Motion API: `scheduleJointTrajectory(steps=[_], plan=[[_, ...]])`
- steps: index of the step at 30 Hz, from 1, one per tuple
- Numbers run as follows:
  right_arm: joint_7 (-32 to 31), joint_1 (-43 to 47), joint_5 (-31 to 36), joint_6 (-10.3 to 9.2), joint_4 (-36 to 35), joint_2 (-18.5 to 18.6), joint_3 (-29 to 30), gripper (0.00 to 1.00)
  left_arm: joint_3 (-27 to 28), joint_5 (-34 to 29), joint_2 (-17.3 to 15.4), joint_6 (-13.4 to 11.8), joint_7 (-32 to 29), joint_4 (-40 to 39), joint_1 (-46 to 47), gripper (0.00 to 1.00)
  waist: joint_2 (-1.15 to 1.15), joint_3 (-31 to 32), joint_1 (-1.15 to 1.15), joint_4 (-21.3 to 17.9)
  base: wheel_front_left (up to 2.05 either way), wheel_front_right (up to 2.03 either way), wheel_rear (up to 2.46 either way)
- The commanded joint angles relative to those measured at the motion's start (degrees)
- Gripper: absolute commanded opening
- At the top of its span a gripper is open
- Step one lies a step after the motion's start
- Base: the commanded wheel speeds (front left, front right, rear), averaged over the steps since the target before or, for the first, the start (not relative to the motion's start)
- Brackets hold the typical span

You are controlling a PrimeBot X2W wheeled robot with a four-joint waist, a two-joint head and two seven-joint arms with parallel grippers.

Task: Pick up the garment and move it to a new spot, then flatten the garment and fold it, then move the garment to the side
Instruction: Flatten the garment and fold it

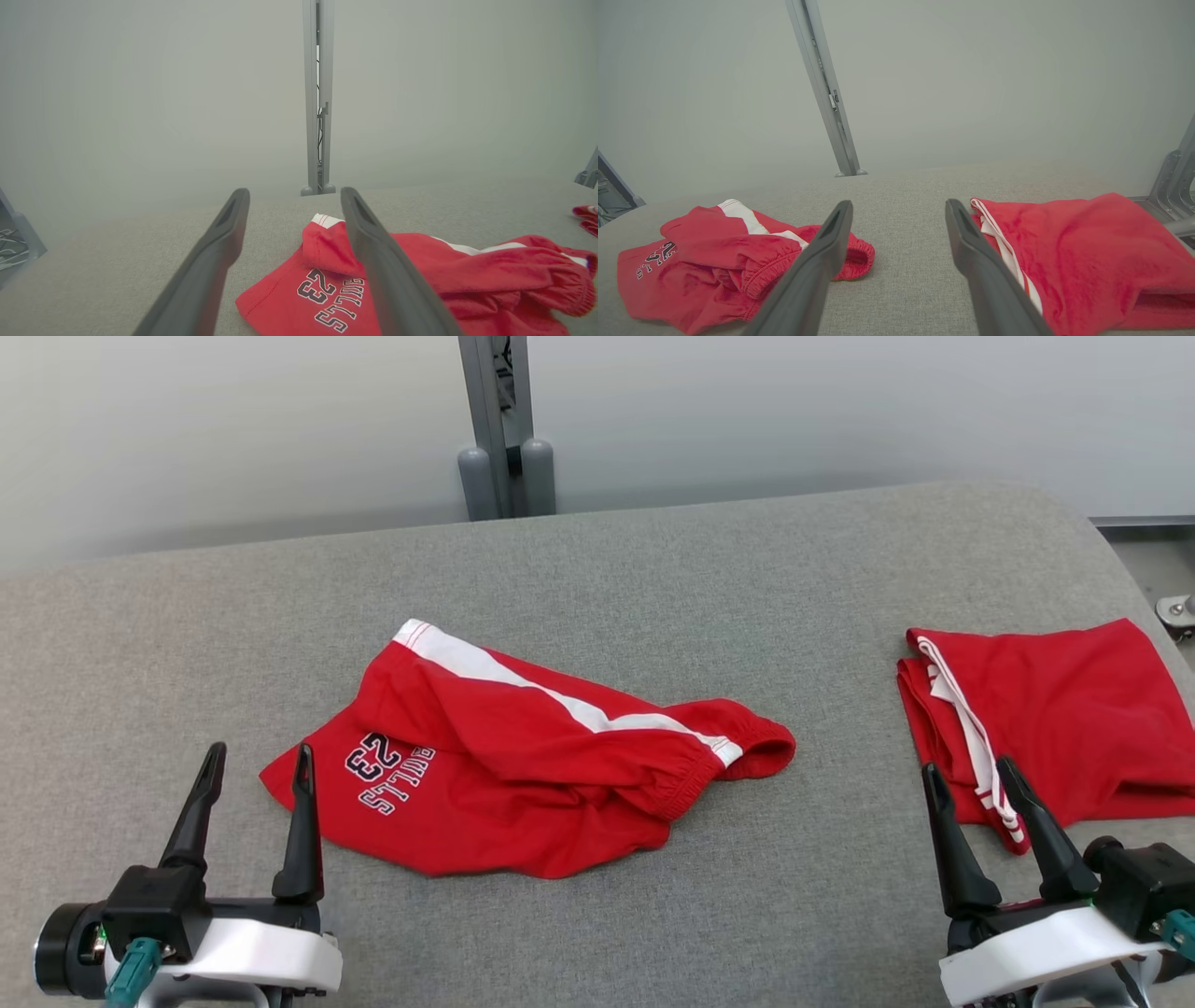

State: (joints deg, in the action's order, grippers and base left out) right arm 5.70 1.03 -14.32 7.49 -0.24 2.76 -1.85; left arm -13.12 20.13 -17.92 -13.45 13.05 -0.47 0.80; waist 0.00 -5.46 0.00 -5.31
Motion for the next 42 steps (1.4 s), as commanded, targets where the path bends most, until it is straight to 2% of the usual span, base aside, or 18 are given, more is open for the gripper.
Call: scheduleJointTrajectory(steps=[1, 23, 28, 33, 38, 42], plan=[[-0.23, 0.57, 0.12, 0.02, -0.37, 0.29, 0.38, 1.0, 0.11, 0.15, -0.43, -0.28, -0.17, -0.06, -0.55, 1.0, 0.0, 0.44, 0.0, 0.01, 0.0, 0.0, 0.0], [-0.81, 1.05, -1.1, 0.02, -1.81, 0.3, -0.34, 1.0, -0.89, 0.55, -0.99, -0.71, -2.63, -0.52, 1.63, 1.0, 0.0, 1.11, 0.0, 0.24, 0.0, 0.0, 0.0], [-0.73, 0.57, -1.13, 0.02, -1.92, 0.29, -0.64, 1.0, -2.37, 0.85, -1.42, 1.45, -4.87, 0.14, 5.5, 1.0, 0.0, 0.25, 0.0, 0.32, 0.0, 0.0, 0.0], [-0.54, -1.02, -1.23, 0.02, -1.93, 0.32, -2.28, 1.0, -5.6, 2.1, -1.82, 6.12, -12.33, 4.3, 14.42, 1.0, 0.0, -2.02, 0.0, -1.12, 0.0, 0.0, 0.0], [0.23, -2.87, -1.75, 0.02, -1.42, 0.31, -3.75, 1.0, -6.81, 4.96, -1.75, 10.35, -20.79, 13.06, 24.2, 1.0, 0.0, -5.55, 0.0, -3.91, 0.0, 0.0, 0.0], [1.27, -4.31, -2.45, 0.02, -0.43, 0.28, -4.59, 1.0, -6.79, 6.66, -2.38, 13.04, -25.15, 22.12, 30.84, 1.0, 0.0, -8.67, 0.0, -6.21, 0.0, 0.0, 0.0]])
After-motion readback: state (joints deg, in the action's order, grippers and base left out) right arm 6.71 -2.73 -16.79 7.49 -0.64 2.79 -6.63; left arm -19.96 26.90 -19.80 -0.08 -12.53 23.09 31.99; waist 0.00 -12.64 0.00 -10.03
